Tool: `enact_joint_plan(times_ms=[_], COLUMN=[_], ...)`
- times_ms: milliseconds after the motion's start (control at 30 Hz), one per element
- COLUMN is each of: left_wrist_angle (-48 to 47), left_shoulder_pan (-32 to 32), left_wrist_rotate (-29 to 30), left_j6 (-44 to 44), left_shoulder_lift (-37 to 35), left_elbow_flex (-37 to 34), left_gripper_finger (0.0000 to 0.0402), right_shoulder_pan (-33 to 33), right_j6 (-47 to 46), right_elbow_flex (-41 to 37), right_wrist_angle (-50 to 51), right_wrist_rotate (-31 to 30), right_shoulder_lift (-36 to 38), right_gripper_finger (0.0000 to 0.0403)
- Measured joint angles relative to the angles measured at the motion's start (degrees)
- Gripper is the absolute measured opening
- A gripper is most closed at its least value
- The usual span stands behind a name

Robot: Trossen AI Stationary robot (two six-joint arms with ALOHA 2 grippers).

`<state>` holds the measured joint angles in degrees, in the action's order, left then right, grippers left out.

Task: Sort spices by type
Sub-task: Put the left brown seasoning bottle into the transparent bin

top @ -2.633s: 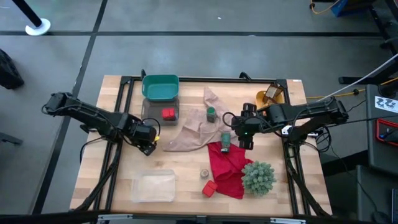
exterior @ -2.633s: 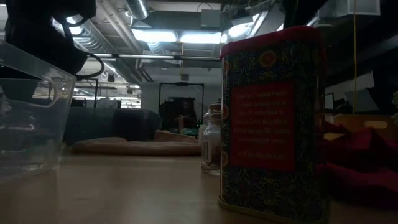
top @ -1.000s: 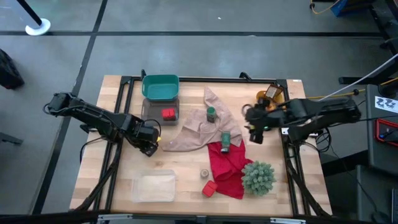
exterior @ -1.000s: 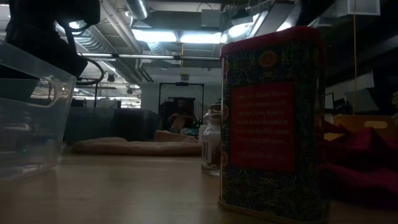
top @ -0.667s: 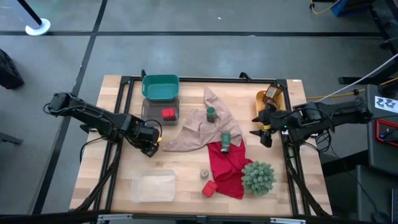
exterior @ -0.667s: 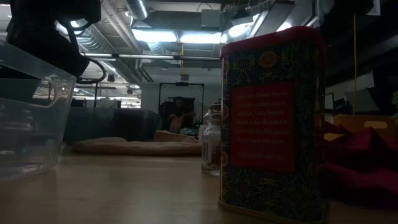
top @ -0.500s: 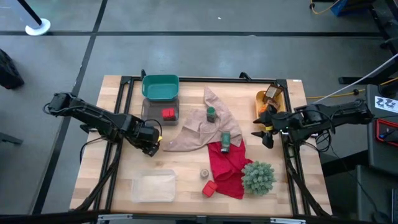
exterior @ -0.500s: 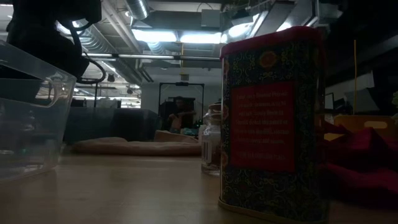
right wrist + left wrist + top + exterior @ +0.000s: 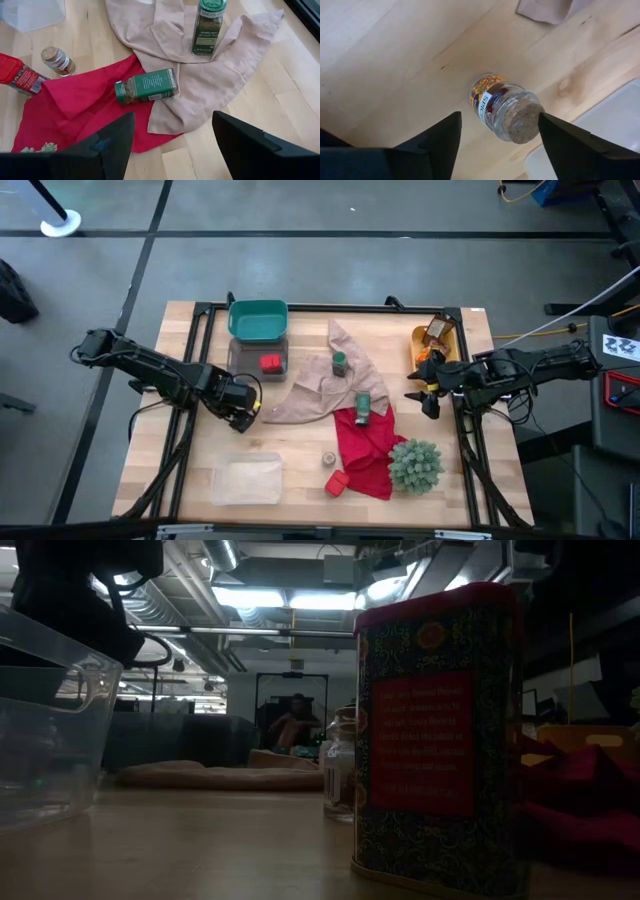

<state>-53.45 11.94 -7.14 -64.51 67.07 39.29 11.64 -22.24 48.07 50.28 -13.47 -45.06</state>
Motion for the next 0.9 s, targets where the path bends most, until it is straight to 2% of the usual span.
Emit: enact_joint_plan(times_ms=[300,633,900], left_wrist_angle=[-0.3,-1.4,1.8], left_shoulder_pan=[0.0,-0.1,0.1], left_wrist_rotate=[-2.9,-3.1,0.1], left_j6=[1.1,0.5,-2.8], left_shoulder_lift=[0.0,0.0,0.0], left_elbow_flex=[0.0,0.0,-1.6], left_gripper_finger=[0.0243,0.0243,0.0243], right_shoulder_pan=[0.0,0.0,0.0], right_j6=[0.0,0.0,0.0], right_elbow_flex=[0.0,0.0,0.0], right_wrist_angle=[-0.6,-0.8,-0.8], right_wrist_rotate=[0.0,0.0,0.2], right_shoulder_lift=[-0.2,-0.1,-0.2], right_gripper_finger=[0.0266,0.0266,0.0266])
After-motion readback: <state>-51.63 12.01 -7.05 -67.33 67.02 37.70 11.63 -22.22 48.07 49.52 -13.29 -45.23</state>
